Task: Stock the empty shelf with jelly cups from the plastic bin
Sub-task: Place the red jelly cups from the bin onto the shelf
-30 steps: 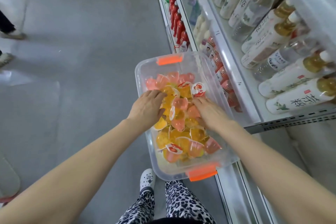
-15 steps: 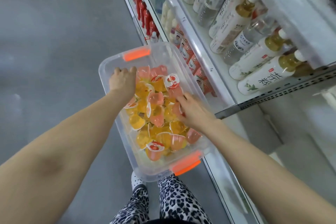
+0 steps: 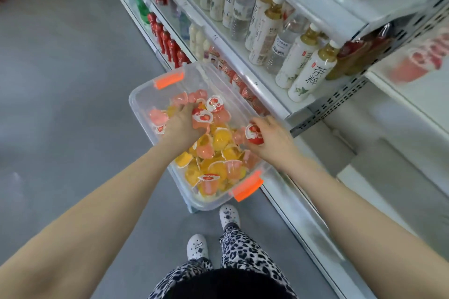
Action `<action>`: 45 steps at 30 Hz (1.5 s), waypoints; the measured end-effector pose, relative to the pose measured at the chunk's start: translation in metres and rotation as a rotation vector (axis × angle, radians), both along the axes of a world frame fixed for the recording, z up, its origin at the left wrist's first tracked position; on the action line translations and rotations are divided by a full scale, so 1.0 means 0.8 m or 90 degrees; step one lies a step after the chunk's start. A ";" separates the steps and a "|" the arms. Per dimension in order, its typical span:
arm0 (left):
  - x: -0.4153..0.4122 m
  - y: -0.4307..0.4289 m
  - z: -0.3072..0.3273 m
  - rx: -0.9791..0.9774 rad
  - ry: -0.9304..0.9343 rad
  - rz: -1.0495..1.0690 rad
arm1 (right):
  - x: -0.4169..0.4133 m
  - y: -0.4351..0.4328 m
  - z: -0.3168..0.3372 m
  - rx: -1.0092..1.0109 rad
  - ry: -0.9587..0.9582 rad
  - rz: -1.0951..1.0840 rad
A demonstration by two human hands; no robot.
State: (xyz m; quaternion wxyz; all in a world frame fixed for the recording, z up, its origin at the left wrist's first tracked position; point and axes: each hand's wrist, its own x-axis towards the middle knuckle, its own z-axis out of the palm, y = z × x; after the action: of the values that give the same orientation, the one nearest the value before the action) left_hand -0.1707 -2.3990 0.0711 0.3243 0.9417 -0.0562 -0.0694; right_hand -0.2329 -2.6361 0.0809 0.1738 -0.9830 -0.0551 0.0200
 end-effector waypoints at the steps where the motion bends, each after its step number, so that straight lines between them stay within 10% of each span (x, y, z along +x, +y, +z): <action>1: -0.008 -0.009 0.007 -0.004 -0.011 -0.023 | -0.010 -0.007 0.008 0.008 -0.019 -0.020; 21: -0.076 -0.332 0.208 -0.214 -0.167 -0.399 | -0.126 -0.309 0.258 0.064 -0.297 -0.371; 45: -0.023 -0.507 0.237 -0.012 -0.312 -0.333 | 0.049 -0.516 0.191 0.098 -0.191 -0.386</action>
State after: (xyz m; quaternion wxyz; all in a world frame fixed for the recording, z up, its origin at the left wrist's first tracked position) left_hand -0.1892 -2.8050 0.2606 0.2809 0.8813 -0.3720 0.0784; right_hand -0.1939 -3.0493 0.2339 0.2353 -0.9308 0.2129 -0.1815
